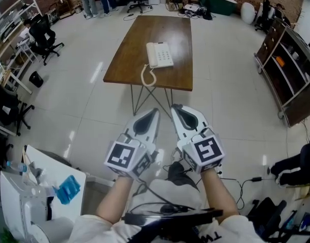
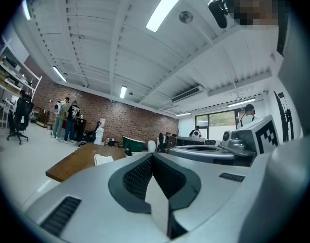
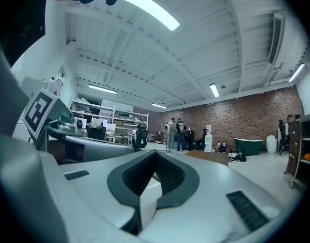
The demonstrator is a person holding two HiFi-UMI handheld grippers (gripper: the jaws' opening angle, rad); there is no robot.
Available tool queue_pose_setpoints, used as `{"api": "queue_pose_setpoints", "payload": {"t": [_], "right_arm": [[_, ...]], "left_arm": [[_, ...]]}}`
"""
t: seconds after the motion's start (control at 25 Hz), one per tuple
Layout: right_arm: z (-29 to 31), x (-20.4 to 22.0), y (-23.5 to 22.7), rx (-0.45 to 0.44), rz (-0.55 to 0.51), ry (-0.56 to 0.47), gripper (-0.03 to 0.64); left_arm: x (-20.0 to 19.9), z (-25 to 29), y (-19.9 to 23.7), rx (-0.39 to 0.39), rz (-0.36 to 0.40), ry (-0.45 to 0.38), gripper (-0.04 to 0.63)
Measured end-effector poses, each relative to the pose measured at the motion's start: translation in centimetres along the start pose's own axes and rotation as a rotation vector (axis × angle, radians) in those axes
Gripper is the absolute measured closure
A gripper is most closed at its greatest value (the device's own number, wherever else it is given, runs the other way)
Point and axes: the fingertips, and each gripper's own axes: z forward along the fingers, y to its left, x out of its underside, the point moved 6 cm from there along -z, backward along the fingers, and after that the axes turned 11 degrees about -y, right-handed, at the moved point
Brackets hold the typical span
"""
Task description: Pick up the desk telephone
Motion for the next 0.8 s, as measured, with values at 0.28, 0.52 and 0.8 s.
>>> {"api": "queue_pose_setpoints", "payload": {"t": [0.28,0.52,0.8], "right_arm": [[2.9,0.5,-3.2,-0.02,0.009,-0.004,0.617],[5.5,1.1,-6.4,-0.02,0.031,0.002,0.617],[7.8,1.8,-9.2,-0.035,0.04,0.018,0.617]], "left_arm": [[1.2,3.8,1.5,-0.008,0.002,0.025,0.591],[1.9,7.4,3.0,-0.015,0.012,0.034,0.591],[2.9,10.7,4.4,-0.028,0.008,0.045,0.591]]}}
